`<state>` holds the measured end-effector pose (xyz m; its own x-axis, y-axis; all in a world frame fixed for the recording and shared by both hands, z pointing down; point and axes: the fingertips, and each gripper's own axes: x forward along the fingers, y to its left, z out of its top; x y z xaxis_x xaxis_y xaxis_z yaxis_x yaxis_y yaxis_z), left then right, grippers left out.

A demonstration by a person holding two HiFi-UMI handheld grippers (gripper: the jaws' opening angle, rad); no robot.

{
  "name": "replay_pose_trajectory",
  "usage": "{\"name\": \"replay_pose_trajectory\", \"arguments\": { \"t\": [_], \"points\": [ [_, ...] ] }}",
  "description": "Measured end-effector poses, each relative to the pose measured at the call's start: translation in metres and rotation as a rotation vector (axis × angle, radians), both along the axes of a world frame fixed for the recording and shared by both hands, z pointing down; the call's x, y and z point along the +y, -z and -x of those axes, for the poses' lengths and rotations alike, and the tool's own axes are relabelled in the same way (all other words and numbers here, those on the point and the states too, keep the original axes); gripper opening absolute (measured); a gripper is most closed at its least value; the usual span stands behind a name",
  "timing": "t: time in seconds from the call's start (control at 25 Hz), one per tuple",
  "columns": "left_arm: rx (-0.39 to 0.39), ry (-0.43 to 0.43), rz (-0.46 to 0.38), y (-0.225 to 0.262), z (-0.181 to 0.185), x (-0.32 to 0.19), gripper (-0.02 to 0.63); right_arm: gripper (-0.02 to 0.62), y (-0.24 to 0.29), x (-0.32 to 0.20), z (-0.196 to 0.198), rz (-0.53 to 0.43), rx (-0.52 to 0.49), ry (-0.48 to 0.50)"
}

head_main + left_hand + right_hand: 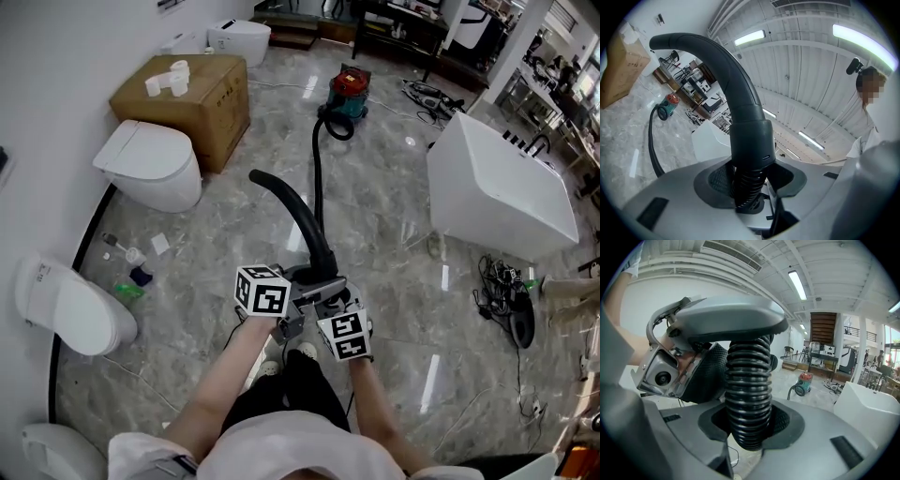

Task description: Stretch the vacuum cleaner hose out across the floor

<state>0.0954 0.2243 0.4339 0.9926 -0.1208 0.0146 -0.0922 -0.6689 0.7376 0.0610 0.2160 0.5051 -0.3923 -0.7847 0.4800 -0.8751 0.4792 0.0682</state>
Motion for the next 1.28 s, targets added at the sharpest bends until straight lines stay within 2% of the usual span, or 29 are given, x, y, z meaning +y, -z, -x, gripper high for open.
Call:
{"name": "replay_pose_trajectory", "arguments": {
  "t": [0.28, 0.56, 1.04, 1.16, 1.28],
  "points": [
    [0.026, -0.027, 0.018, 0.0, 0.041, 0.032, 0.204, 0.147, 0.003, 0.032, 0.041, 0.001, 0.009, -0.02],
    [0.045, -0.029, 0.037, -0.003, 0.06, 0.053, 0.204, 0.147, 0.0, 0.055, 0.058, 0.018, 0.031, -0.013],
    [0.037, -0.008, 0.021, 0.007, 0.058, 0.079, 0.204, 0.147, 0.008, 0.08, 0.058, 0.009, 0.024, 0.026],
    [0.02, -0.02, -0.014, 0.013, 0.049, 0.091, 0.206, 0.147, 0.012, 0.089, 0.049, -0.001, 0.023, 0.02],
    [-0.012, -0.042, -0.085, 0.02, 0.042, 0.104, 0.206, 0.147, 0.021, 0.097, 0.045, -0.019, 0.005, 0.008]
  ]
}}
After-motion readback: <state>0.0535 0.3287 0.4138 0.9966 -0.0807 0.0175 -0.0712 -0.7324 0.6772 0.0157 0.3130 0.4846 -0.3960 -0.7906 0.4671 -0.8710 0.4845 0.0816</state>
